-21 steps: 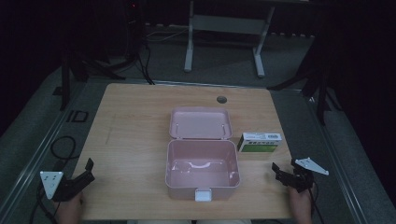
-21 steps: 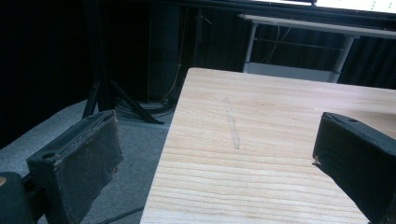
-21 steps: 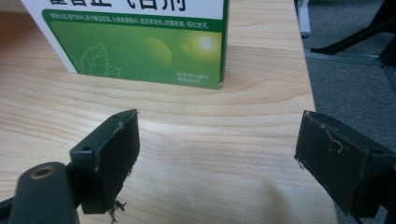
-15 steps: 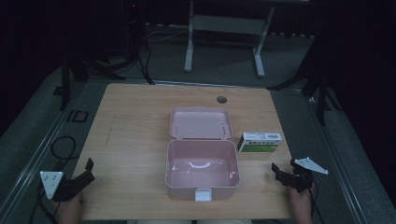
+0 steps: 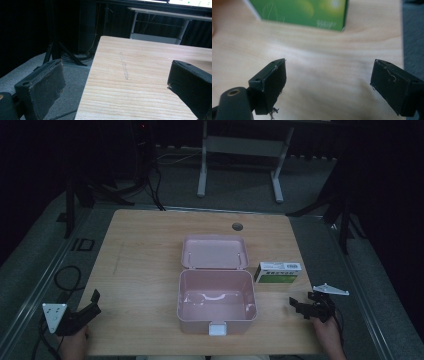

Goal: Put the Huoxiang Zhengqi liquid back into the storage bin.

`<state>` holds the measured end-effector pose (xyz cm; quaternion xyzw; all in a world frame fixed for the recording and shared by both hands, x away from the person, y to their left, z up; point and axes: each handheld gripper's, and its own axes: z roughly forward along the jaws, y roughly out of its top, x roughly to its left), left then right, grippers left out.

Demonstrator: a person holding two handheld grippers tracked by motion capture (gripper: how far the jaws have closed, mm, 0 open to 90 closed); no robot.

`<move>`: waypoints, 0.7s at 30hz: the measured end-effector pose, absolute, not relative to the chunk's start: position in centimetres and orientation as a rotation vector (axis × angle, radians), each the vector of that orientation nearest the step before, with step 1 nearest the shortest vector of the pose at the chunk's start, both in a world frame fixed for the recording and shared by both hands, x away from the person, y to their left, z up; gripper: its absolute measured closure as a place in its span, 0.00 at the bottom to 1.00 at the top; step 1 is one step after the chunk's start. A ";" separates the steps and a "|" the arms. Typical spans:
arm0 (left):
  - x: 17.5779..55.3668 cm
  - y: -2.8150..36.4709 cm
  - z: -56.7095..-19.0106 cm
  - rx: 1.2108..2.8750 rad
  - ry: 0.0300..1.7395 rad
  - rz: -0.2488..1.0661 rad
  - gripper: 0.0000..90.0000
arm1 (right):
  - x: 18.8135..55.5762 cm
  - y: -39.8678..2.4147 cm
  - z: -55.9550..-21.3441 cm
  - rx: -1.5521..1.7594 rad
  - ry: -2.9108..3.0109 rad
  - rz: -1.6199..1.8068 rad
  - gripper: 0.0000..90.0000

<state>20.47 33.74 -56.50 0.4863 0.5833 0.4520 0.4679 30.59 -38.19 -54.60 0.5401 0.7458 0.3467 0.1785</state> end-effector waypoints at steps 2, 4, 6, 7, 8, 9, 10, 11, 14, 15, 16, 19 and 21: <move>20.5 33.7 -56.5 1.193 1.431 1.107 0.01 | 30.8 -38.3 -54.2 1.492 2.238 0.908 0.14; 20.5 33.7 -56.5 1.193 1.432 1.108 0.01 | 30.8 -38.3 -53.8 1.429 2.328 0.844 0.14; 20.5 33.7 -56.5 1.194 1.432 1.108 0.01 | 30.9 -38.2 -53.6 1.403 2.380 0.807 0.14; 20.5 33.7 -56.5 1.194 1.432 1.108 0.01 | 30.9 -38.1 -53.2 1.331 2.482 0.731 0.14; 20.5 33.7 -56.5 1.194 1.432 1.108 0.01 | 31.0 -38.0 -53.1 1.300 2.518 0.698 0.14; 20.5 33.7 -56.5 1.194 1.432 1.108 0.01 | 31.0 -37.9 -53.0 1.265 2.564 0.652 0.14; 20.5 33.7 -56.5 1.194 1.433 1.107 0.01 | 31.0 -37.7 -52.9 1.228 2.606 0.618 0.14; 20.5 33.7 -56.5 1.194 1.433 1.107 0.01 | 31.0 -37.6 -52.9 1.195 2.643 0.594 0.14; 20.5 33.7 -56.5 1.195 1.433 1.106 0.01 | 31.1 -37.2 -52.8 1.104 2.751 0.503 0.14; 20.5 33.8 -56.5 1.195 1.433 1.106 0.01 | 31.1 -37.0 -52.8 1.075 2.783 0.472 0.14; 20.5 33.8 -56.5 1.195 1.433 1.105 0.01 | 31.1 -36.9 -52.8 1.045 2.815 0.457 0.14; 20.5 33.8 -56.5 1.193 1.433 1.105 0.01 | 31.1 -36.3 -52.7 0.931 2.891 0.368 0.14; 20.5 33.8 -56.5 1.193 1.432 1.104 0.01 | 31.1 -35.9 -52.6 0.874 2.926 0.314 0.14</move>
